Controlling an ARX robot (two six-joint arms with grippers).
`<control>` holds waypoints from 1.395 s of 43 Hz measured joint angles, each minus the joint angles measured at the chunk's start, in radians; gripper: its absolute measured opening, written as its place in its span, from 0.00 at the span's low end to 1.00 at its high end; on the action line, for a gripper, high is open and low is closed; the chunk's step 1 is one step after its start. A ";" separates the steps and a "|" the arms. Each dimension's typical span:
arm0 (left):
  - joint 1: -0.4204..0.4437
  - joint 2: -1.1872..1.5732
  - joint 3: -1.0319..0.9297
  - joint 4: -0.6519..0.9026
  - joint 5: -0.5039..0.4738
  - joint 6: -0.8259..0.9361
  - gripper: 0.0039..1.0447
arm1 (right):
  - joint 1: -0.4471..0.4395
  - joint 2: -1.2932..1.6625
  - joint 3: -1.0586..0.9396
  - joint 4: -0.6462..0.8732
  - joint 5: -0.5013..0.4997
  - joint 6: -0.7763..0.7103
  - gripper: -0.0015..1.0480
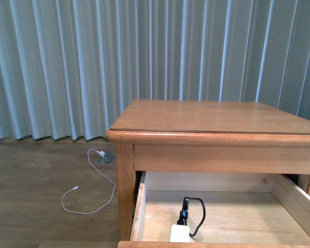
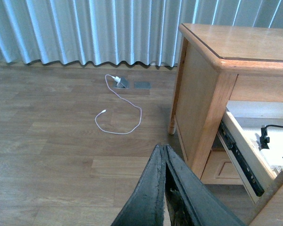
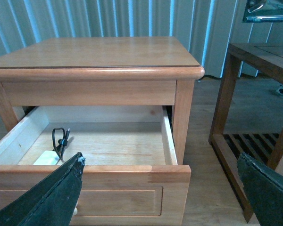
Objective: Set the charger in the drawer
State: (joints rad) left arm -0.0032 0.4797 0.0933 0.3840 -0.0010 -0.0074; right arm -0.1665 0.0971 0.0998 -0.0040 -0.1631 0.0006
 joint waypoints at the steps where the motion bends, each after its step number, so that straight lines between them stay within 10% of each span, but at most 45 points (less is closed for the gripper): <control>1: 0.000 -0.008 -0.004 -0.004 0.000 0.000 0.04 | 0.000 0.000 0.000 0.000 0.001 0.000 0.92; 60: 0.001 -0.474 -0.082 -0.383 0.001 0.000 0.11 | 0.000 -0.001 0.000 0.000 0.000 0.000 0.92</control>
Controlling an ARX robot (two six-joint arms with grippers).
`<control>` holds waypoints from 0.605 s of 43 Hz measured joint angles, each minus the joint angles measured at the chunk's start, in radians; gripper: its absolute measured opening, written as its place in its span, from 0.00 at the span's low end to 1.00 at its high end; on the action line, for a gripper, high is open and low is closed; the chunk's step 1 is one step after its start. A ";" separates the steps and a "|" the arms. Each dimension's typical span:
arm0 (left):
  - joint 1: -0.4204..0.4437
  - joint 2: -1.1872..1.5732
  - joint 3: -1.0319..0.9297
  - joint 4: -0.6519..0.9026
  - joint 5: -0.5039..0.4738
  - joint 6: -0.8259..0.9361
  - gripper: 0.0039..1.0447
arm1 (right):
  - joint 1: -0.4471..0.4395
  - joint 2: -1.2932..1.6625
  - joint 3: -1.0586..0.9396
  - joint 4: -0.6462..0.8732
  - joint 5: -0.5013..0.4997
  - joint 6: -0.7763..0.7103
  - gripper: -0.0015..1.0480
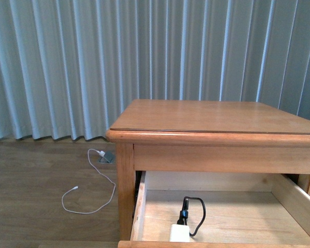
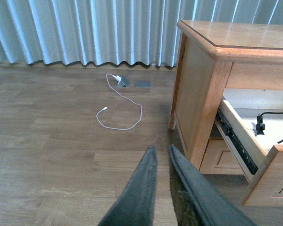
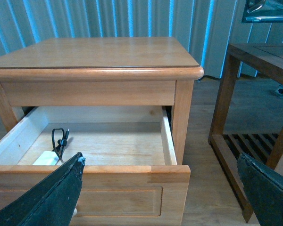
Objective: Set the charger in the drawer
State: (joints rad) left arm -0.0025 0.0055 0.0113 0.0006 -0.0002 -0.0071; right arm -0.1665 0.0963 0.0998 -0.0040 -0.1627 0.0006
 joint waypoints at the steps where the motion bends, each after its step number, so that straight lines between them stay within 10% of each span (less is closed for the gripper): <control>1: 0.000 0.000 0.000 0.000 0.000 0.000 0.16 | 0.000 0.000 0.000 0.000 0.001 0.000 0.92; 7: 0.000 0.000 0.000 0.000 0.000 0.000 0.42 | 0.158 0.037 -0.017 0.061 0.296 -0.114 0.92; 21: 0.000 -0.001 0.000 0.000 0.000 0.001 0.96 | 0.384 0.626 0.095 0.185 0.246 -0.063 0.92; 26: 0.000 -0.001 0.000 0.000 0.000 0.002 0.94 | 0.399 0.899 0.153 0.267 0.185 -0.051 0.92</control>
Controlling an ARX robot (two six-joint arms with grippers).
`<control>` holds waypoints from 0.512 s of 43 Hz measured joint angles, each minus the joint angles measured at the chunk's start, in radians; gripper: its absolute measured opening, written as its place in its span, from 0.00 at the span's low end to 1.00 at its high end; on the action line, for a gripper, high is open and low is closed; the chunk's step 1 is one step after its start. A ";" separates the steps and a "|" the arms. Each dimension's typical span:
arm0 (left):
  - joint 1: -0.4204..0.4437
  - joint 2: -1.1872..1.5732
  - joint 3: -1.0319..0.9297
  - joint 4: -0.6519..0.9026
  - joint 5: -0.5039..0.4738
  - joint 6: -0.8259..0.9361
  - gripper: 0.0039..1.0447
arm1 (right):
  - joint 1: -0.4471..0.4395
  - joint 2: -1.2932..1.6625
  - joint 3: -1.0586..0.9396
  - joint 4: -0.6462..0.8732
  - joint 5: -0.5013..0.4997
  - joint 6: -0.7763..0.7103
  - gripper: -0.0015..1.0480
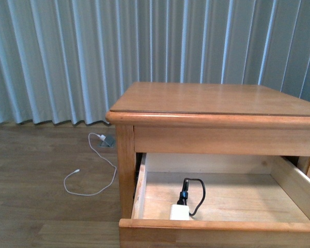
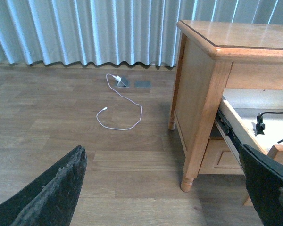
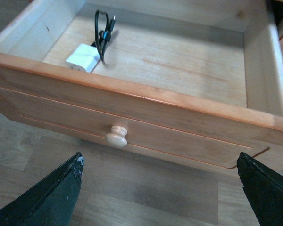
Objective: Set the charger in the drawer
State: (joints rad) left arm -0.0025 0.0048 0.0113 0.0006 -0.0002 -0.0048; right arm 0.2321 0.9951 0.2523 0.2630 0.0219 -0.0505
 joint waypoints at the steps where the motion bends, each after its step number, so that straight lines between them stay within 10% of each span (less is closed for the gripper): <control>1: 0.000 0.000 0.000 0.000 0.000 0.000 0.94 | -0.001 0.036 0.007 0.016 -0.002 0.002 0.92; 22: 0.000 0.000 0.000 0.000 0.000 0.000 0.94 | -0.016 0.660 0.271 0.309 -0.018 0.012 0.92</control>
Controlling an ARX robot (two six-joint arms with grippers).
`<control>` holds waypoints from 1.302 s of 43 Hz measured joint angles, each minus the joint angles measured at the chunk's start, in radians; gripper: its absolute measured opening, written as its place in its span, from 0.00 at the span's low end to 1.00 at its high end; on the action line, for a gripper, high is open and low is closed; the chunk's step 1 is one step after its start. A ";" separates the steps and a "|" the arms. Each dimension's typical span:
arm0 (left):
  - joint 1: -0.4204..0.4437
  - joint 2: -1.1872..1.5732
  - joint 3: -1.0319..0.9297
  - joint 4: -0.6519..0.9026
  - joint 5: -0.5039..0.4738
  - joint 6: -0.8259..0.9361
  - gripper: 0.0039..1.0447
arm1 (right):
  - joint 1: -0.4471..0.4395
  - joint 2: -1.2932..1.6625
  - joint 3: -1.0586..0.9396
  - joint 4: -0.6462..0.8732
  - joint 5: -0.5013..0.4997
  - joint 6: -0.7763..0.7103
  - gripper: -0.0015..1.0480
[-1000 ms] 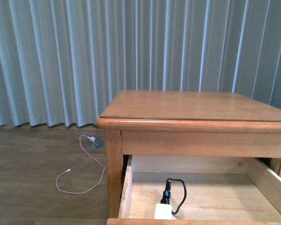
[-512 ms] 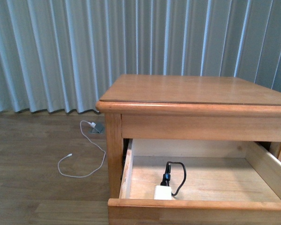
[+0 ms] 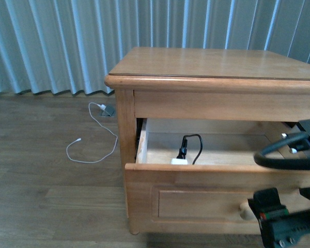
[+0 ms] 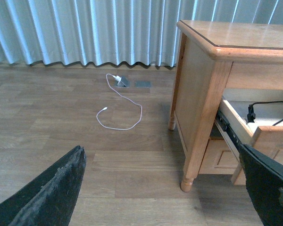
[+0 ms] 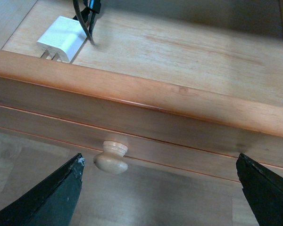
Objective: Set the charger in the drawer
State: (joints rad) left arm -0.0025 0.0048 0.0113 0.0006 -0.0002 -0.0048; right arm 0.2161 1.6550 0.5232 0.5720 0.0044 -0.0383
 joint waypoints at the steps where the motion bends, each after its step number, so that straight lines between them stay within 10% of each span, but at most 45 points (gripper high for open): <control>1: 0.000 0.000 0.000 0.000 0.000 0.000 0.94 | 0.002 0.029 0.022 0.024 0.011 -0.006 0.92; 29: 0.000 0.000 0.000 0.000 0.000 0.000 0.94 | 0.022 0.492 0.523 0.188 0.079 0.022 0.92; 56: 0.000 0.000 0.000 0.000 0.000 0.000 0.94 | 0.032 0.211 0.278 0.224 0.044 0.039 0.92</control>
State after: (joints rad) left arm -0.0025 0.0044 0.0113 0.0006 -0.0002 -0.0048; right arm 0.2485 1.8656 0.8009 0.7959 0.0486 0.0010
